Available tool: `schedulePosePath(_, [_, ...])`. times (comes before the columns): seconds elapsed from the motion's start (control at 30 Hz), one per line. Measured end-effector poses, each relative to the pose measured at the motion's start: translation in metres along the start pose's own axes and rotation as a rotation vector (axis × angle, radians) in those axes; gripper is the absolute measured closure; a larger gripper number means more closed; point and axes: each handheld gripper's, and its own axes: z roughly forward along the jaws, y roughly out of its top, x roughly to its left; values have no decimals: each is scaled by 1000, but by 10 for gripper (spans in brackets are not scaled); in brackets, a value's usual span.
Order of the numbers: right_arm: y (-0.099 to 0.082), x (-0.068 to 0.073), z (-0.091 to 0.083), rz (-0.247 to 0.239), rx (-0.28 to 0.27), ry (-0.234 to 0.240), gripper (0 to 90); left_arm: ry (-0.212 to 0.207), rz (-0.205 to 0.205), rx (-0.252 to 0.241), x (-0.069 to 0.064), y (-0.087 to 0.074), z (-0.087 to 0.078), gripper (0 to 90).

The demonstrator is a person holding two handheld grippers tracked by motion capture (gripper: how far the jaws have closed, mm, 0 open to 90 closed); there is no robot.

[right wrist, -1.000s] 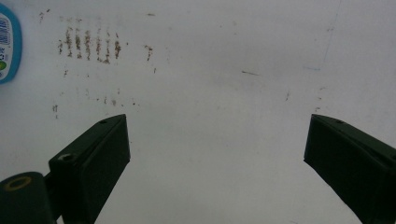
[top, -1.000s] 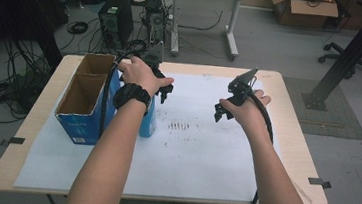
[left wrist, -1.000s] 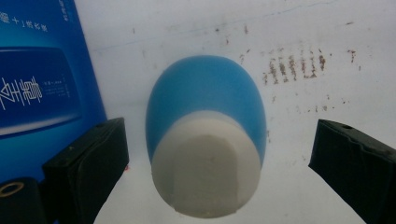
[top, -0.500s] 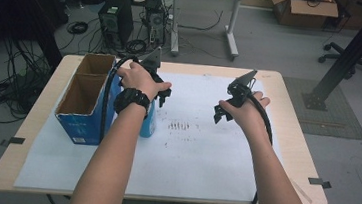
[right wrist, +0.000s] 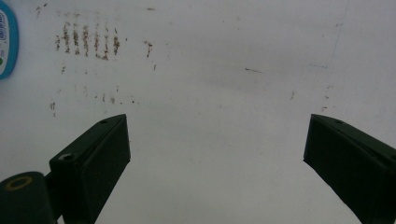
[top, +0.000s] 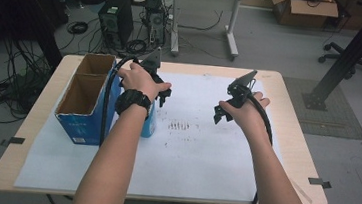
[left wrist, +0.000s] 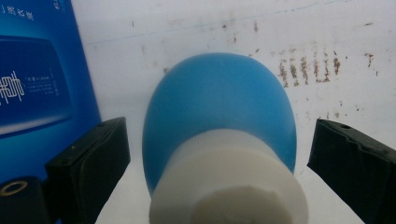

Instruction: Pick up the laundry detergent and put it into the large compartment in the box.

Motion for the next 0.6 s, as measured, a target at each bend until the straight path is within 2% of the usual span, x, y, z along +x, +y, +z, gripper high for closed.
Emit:
schedulePosePath(0.33, [0,0,1,0,4,-2,72,1,0,-3,2,0,1,79])
schedulePosePath(0.6, [0,0,3,0,8,-2,72,-3,-2,-5,2,0,0,134])
